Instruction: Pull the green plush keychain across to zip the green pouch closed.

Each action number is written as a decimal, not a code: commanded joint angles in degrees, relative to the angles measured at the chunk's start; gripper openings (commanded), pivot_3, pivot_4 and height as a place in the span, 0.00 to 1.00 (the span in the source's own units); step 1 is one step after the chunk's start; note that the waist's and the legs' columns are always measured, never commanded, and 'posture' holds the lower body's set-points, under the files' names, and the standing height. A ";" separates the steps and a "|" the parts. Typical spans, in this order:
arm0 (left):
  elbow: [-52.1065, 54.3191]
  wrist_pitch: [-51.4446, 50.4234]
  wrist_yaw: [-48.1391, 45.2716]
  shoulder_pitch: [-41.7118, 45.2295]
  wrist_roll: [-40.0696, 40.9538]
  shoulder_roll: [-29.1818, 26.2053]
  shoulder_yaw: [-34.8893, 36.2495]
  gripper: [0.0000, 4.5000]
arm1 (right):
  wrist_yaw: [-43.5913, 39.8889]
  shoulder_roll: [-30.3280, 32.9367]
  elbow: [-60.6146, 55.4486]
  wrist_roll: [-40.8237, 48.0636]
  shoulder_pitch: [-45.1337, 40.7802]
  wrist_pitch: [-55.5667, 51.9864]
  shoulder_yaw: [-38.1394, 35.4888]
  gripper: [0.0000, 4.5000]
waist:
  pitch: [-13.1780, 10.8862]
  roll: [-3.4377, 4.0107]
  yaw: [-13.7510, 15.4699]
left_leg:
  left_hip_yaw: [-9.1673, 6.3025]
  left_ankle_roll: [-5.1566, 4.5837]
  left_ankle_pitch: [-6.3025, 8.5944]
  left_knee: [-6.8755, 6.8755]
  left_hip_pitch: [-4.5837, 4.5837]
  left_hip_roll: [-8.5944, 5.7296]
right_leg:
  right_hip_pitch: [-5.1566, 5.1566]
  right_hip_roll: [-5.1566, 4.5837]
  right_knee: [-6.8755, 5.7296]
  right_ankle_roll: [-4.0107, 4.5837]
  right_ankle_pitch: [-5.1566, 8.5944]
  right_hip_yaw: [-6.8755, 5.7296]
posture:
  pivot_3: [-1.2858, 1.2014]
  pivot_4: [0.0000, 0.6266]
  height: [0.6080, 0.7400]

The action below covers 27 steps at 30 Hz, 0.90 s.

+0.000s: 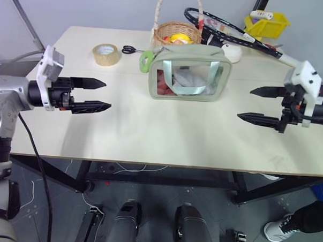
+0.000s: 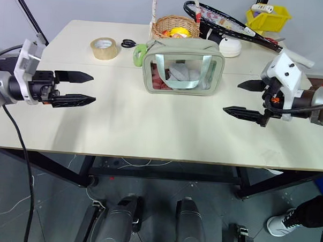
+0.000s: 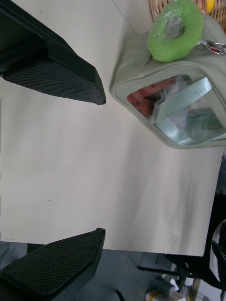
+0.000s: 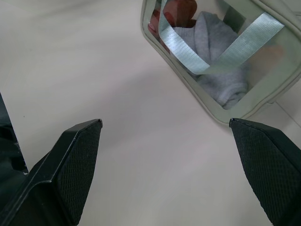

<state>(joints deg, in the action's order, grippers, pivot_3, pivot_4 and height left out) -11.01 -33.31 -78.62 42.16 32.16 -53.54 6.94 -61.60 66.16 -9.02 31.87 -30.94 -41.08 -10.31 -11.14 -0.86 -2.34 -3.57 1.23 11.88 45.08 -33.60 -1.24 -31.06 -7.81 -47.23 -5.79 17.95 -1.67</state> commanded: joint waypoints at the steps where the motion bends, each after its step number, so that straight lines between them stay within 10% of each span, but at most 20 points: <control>1: -0.66 -2.49 1.92 3.39 1.15 0.34 1.45 0.99 | 0.02 0.27 -1.69 0.60 -0.31 0.40 -2.53 1.00 | 0.00 0.00 0.07 | 0.00 0.00 0.00 0.00 0.00 0.00 | 0.00 0.00 0.00 0.00 0.00 0.00 | 0.52 0.24 0.27; 15: 0.14 -0.71 1.66 2.99 0.73 1.06 2.10 0.99 | 1.37 -1.81 -0.82 -0.68 -4.09 1.08 1.19 1.00 | 0.00 0.00 -0.10 | 0.07 0.00 0.00 0.00 0.00 0.00 | 0.01 0.02 -0.01 0.00 0.00 0.00 | 0.52 0.24 0.27; 27: -2.90 1.65 9.59 9.49 1.56 8.65 4.32 0.99 | 5.31 -21.49 22.56 -23.50 -37.95 12.31 26.28 1.00 | 0.00 0.00 -0.51 | 0.21 -0.01 -0.02 0.04 0.03 -0.03 | 0.00 0.13 -0.07 -0.04 -0.03 0.02 | 0.52 0.24 0.27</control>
<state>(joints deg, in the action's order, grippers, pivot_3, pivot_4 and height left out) -14.47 -33.10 -68.75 50.08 33.43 -44.96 10.55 -57.89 46.30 8.91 13.20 -65.10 -32.78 13.96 -11.14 -0.86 -2.85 -3.34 1.23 11.85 45.10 -33.54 -1.28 -31.06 -7.66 -47.31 -5.84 17.93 -1.66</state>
